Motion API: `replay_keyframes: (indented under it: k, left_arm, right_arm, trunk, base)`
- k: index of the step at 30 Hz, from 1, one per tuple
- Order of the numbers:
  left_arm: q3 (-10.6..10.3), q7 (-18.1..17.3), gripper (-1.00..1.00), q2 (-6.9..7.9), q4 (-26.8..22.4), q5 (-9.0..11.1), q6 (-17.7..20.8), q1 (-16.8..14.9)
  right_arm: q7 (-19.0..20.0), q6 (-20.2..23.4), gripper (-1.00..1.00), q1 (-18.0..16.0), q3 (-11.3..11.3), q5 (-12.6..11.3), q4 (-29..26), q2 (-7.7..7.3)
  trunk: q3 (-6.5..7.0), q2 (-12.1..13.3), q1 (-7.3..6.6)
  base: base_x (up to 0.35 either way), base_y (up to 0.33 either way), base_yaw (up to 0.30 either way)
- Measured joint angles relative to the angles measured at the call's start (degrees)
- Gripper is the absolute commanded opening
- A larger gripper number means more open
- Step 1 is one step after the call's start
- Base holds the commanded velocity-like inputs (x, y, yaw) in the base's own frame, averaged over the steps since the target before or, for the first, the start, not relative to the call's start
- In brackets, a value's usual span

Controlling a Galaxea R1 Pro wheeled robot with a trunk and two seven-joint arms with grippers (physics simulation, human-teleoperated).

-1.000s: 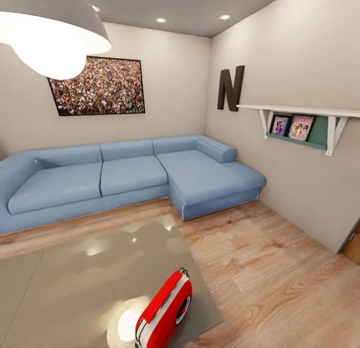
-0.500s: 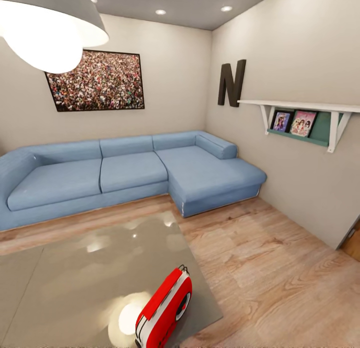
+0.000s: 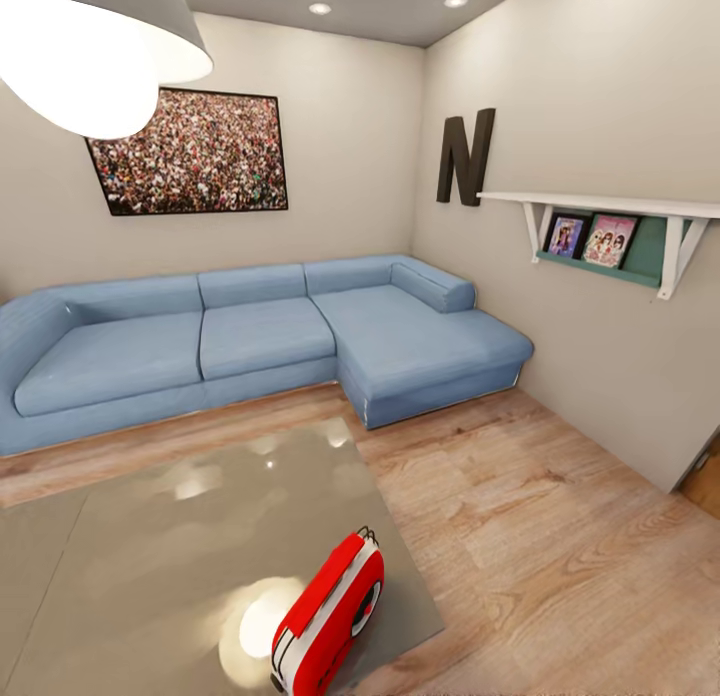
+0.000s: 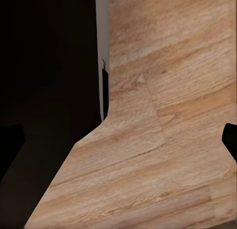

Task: Turn on the radio receiver that's on the table in the living room.

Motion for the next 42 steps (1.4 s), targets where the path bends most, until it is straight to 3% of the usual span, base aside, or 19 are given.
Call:
replay_keyframes:
  k: [27, 42]
  left_arm:
    - [0.0, -0.1, 1.00, 0.08, -0.1, 0.0, 0.0, 0.0]
    - [0.0, -0.1, 1.00, 0.08, -0.2, 0.0, 0.0, 0.0]
  right_arm:
    - [0.0, 0.2, 1.00, 0.0, 0.1, 0.1, 0.0, 0.07]
    - [0.0, 0.3, 1.00, 0.0, 0.1, 0.1, 0.0, 0.07]
  trunk:
    - [2.32, 10.8, -5.93]
    - [0.92, 10.8, -5.94]
  base:
    - [0.000, 0.000, 0.000]
    - [0.000, 0.000, 0.000]
